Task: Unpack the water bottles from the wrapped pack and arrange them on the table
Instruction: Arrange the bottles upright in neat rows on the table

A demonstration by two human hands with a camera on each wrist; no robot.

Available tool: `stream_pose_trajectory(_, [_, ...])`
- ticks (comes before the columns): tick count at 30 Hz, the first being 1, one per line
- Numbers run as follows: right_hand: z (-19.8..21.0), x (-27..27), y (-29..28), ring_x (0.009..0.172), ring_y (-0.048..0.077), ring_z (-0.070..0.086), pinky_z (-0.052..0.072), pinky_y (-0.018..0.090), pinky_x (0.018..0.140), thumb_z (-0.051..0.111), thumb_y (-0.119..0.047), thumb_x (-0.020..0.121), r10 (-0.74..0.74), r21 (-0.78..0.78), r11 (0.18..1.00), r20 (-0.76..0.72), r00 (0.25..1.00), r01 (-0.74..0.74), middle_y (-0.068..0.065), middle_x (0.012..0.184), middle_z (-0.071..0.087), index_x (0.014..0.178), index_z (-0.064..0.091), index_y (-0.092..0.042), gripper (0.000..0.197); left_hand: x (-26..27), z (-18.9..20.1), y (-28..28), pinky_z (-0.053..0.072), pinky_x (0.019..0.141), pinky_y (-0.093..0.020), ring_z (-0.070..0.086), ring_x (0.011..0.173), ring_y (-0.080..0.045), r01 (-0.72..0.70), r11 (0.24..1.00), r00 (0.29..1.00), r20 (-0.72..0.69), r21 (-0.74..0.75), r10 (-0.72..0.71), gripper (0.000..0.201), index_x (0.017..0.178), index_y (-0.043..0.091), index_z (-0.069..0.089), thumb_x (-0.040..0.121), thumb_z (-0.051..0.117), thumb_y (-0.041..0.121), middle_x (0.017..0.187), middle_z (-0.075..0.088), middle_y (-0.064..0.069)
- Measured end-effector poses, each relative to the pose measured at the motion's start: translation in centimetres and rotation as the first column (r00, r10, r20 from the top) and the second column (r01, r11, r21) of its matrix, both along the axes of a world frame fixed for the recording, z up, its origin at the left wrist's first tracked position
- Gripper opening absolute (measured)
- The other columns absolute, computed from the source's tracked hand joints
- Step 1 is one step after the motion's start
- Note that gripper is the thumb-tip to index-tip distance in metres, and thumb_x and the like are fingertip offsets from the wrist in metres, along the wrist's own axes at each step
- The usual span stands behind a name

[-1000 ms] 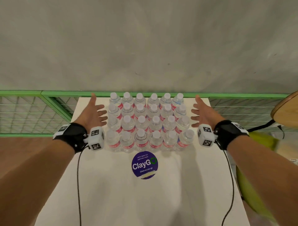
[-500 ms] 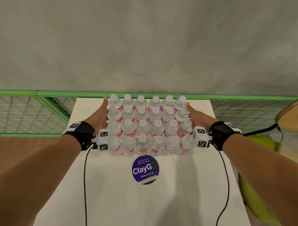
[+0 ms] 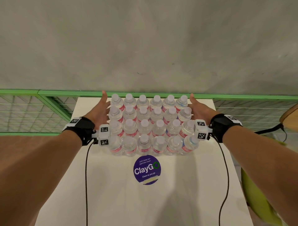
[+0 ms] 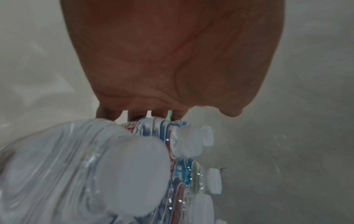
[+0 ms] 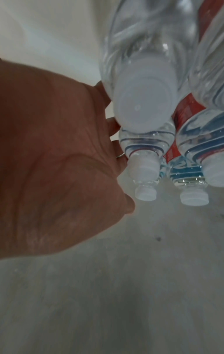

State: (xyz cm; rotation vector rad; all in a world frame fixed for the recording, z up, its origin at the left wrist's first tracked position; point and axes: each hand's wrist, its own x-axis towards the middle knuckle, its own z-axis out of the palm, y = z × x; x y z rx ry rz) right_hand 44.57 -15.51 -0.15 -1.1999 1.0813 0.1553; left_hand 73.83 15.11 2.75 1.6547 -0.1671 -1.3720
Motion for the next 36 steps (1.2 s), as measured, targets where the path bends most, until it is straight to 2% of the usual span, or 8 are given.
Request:
stream_pose_trajectory(3, [0.4,-0.7,0.3,0.123,0.034,0.059,0.045,0.053,0.104,0.044,-0.097,0.058,-0.05,-0.002,0.999,-0.027,0.998,0.05,0.006,0.14,0.057,0.147,0.043,-0.018,0.12,0.1,0.3,0.9,0.042,0.105,-0.057,0.047,0.137,-0.032,-0.074,0.997,0.997,0.013,-0.03,0.074,0.114,0.155,0.033,0.028,0.063,0.034,0.099,0.155,0.042,-0.002])
stream_pose_trajectory(6, [1.1,-3.1,1.5,0.13,0.033,0.05,0.041,0.057,0.106,0.033,-0.085,0.08,-0.177,-0.076,0.981,0.027,0.984,0.179,0.005,0.148,0.048,0.153,0.032,-0.017,0.1,-0.3,1.3,2.8,0.027,0.117,-0.055,0.028,0.148,-0.032,-0.25,0.96,0.966,0.026,-0.122,0.255,0.12,0.158,0.028,0.021,0.062,0.043,0.097,0.164,0.023,-0.004])
stream_pose_trajectory(10, [-0.6,-8.4,4.6,0.133,0.033,0.047,0.044,0.049,0.1,0.037,-0.043,0.105,-0.495,-0.044,0.861,0.16,0.854,0.507,0.009,0.15,0.045,0.149,0.036,-0.015,0.053,-4.8,1.2,7.0,0.024,0.121,-0.044,0.03,0.147,-0.022,-0.381,0.877,0.894,0.124,-0.292,0.43,0.106,0.157,0.029,0.023,0.072,0.05,0.087,0.16,0.031,0.003])
stream_pose_trajectory(13, [-2.5,-12.5,9.1,0.139,0.037,0.039,0.038,0.047,0.106,0.03,-0.012,0.106,-0.59,-0.039,0.786,0.249,0.768,0.617,0.017,0.153,0.038,0.152,0.029,-0.012,0.046,-10.2,-1.1,10.2,0.028,0.119,-0.04,0.037,0.142,-0.01,-0.405,0.849,0.832,0.247,-0.34,0.496,0.105,0.153,0.033,0.027,0.067,0.065,0.08,0.156,0.036,0.008])
stream_pose_trajectory(18, [-4.8,-13.2,19.4,0.147,0.017,0.027,0.026,0.043,0.119,0.07,-0.042,0.087,-0.374,-0.296,0.868,0.137,0.917,0.398,-0.004,0.163,0.018,0.157,0.001,-0.034,0.099,-18.3,-6.3,10.9,0.026,0.12,-0.041,0.022,0.149,-0.014,-0.377,0.898,0.812,0.385,-0.227,0.438,0.125,0.156,0.037,0.007,0.062,0.087,0.055,0.165,0.011,0.007])
stream_pose_trajectory(20, [-5.8,-11.7,22.1,0.148,0.014,0.025,0.024,0.038,0.12,0.073,-0.052,0.082,-0.275,-0.411,0.862,0.117,0.954,0.299,-0.008,0.164,0.013,0.154,-0.012,-0.04,0.112,-19.8,-8.1,9.9,0.03,0.119,-0.041,0.026,0.148,-0.012,-0.36,0.908,0.789,0.449,-0.213,0.419,0.128,0.154,0.041,0.004,0.061,0.092,0.047,0.164,0.018,0.008])
stream_pose_trajectory(26, [-8.9,-7.7,24.5,0.15,0.019,0.022,0.024,0.045,0.121,0.064,-0.063,0.082,-0.323,-0.537,0.776,0.115,0.94,0.332,-0.005,0.164,0.017,0.154,-0.017,-0.035,0.111,-20.3,-10.5,7.7,0.042,0.111,-0.048,0.049,0.135,-0.02,-0.394,0.889,0.663,0.598,-0.232,0.45,0.115,0.156,0.037,0.003,0.076,0.085,0.034,0.153,0.043,0.005])
stream_pose_trajectory(36, [-9.2,-5.7,24.6,0.152,0.021,0.012,0.017,0.036,0.12,0.066,-0.053,0.087,-0.433,-0.611,0.693,0.072,0.899,0.382,0.001,0.166,0.008,0.157,-0.01,-0.021,0.108,-19.5,-11.4,7.5,0.046,0.107,-0.052,0.053,0.132,-0.021,-0.419,0.877,0.657,0.589,-0.235,0.471,0.111,0.153,0.043,0.009,0.073,0.086,0.036,0.149,0.048,0.006])
